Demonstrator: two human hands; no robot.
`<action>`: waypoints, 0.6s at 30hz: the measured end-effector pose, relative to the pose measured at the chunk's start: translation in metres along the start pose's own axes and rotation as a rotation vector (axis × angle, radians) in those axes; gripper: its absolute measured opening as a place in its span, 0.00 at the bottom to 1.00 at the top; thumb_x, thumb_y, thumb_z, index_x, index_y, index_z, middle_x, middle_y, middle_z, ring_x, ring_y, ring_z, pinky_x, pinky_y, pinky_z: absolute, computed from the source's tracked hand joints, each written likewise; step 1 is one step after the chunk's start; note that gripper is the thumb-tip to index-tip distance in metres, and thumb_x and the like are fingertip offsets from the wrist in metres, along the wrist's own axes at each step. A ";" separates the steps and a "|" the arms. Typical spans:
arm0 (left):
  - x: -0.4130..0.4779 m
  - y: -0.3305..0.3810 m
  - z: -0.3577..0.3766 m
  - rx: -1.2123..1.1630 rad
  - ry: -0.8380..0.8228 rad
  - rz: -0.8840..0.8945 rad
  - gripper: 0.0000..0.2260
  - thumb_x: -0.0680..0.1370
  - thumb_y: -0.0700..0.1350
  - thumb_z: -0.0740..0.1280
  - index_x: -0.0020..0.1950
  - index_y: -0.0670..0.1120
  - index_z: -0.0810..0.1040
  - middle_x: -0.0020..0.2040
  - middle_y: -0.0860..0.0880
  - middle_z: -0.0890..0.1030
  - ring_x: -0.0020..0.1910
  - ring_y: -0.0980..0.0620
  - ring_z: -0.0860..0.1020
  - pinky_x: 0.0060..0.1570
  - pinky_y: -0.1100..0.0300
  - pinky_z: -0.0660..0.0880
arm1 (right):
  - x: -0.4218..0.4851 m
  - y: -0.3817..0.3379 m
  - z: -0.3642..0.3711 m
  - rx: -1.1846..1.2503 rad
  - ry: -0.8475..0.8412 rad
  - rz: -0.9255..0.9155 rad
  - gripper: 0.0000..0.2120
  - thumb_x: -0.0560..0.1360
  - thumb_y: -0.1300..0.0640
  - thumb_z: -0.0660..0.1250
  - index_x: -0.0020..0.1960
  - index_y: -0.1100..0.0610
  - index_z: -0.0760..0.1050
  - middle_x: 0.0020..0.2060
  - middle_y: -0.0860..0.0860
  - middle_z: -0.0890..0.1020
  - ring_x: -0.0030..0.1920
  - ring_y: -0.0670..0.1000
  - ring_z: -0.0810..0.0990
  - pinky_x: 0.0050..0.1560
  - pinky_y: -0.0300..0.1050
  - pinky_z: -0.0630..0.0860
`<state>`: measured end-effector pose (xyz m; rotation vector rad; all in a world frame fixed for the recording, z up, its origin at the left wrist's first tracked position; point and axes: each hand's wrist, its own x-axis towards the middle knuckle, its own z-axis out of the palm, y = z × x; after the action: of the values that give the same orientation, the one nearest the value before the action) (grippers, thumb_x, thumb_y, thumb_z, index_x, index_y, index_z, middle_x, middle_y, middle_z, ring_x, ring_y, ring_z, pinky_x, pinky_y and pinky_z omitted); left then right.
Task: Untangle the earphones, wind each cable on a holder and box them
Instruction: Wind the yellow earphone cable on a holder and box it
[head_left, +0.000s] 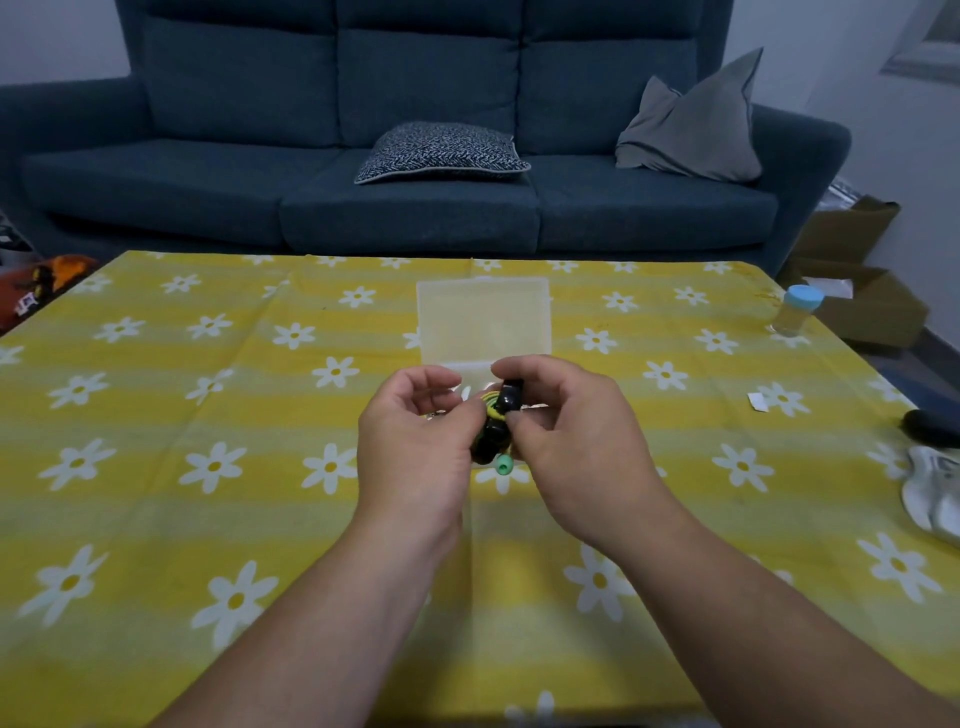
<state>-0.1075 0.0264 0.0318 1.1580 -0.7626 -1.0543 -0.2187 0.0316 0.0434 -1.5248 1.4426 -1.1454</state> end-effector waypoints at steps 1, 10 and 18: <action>0.000 -0.002 0.000 -0.003 0.005 -0.019 0.10 0.72 0.31 0.71 0.44 0.46 0.78 0.41 0.46 0.76 0.40 0.48 0.75 0.41 0.49 0.76 | 0.000 0.000 0.000 0.011 -0.012 0.019 0.20 0.75 0.70 0.64 0.56 0.46 0.78 0.48 0.46 0.84 0.39 0.46 0.84 0.49 0.52 0.83; 0.010 -0.015 -0.003 -0.034 0.157 -0.124 0.09 0.75 0.31 0.66 0.43 0.45 0.77 0.38 0.47 0.78 0.37 0.48 0.76 0.42 0.52 0.74 | 0.004 0.012 0.005 0.132 -0.109 0.259 0.10 0.75 0.60 0.72 0.54 0.51 0.77 0.46 0.53 0.84 0.49 0.55 0.85 0.51 0.54 0.83; 0.021 -0.021 -0.007 -0.054 0.172 -0.237 0.07 0.74 0.33 0.71 0.40 0.42 0.76 0.42 0.41 0.80 0.39 0.45 0.78 0.37 0.57 0.74 | 0.008 0.017 0.021 0.002 -0.072 0.246 0.16 0.69 0.59 0.77 0.55 0.55 0.80 0.43 0.52 0.86 0.43 0.51 0.84 0.54 0.53 0.81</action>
<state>-0.0993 0.0082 0.0091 1.2960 -0.4667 -1.1455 -0.2048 0.0201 0.0213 -1.3302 1.5301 -0.9354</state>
